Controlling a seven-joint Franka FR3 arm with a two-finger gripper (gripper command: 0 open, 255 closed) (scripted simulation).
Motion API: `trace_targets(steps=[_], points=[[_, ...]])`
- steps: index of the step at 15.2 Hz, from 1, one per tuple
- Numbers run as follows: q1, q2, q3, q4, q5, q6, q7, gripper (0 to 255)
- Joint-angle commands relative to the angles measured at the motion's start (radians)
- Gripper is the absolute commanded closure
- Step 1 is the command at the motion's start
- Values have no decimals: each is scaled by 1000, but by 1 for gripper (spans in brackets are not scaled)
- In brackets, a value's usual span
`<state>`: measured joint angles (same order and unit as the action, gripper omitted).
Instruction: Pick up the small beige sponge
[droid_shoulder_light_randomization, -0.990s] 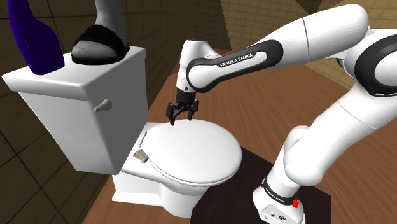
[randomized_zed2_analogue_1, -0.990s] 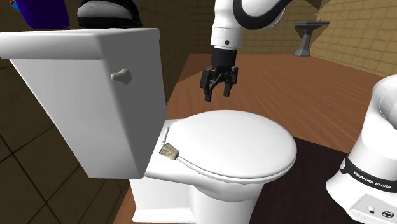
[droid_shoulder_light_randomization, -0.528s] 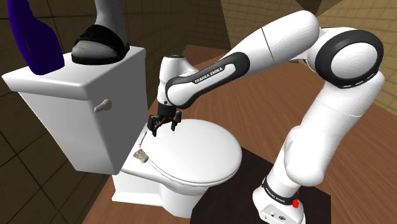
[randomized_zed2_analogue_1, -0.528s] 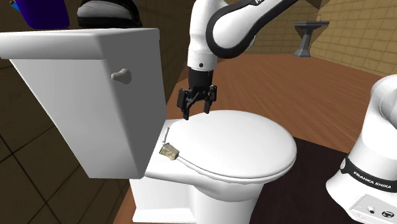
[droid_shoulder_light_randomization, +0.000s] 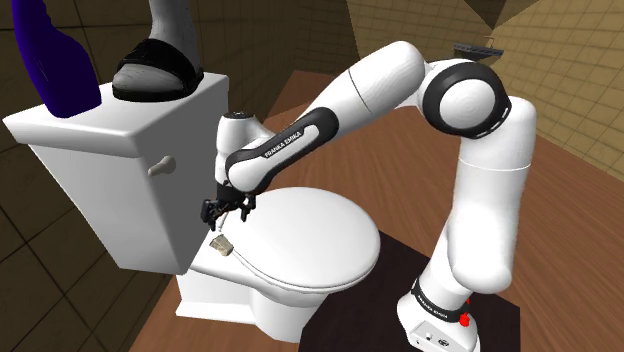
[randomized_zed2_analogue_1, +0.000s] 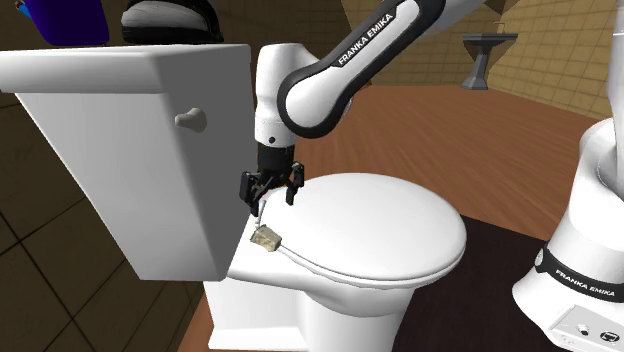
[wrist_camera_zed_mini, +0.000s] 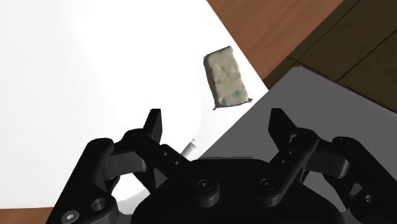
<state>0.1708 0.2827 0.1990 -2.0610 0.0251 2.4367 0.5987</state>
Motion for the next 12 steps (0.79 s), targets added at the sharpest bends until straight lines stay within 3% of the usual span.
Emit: trace_targets(steps=[1, 3, 12], points=[[17, 72, -2, 58, -17, 16, 25, 0], [35, 145, -7, 125, -33, 24, 48, 0], [46, 215, -20, 119, -43, 101, 50, 0]])
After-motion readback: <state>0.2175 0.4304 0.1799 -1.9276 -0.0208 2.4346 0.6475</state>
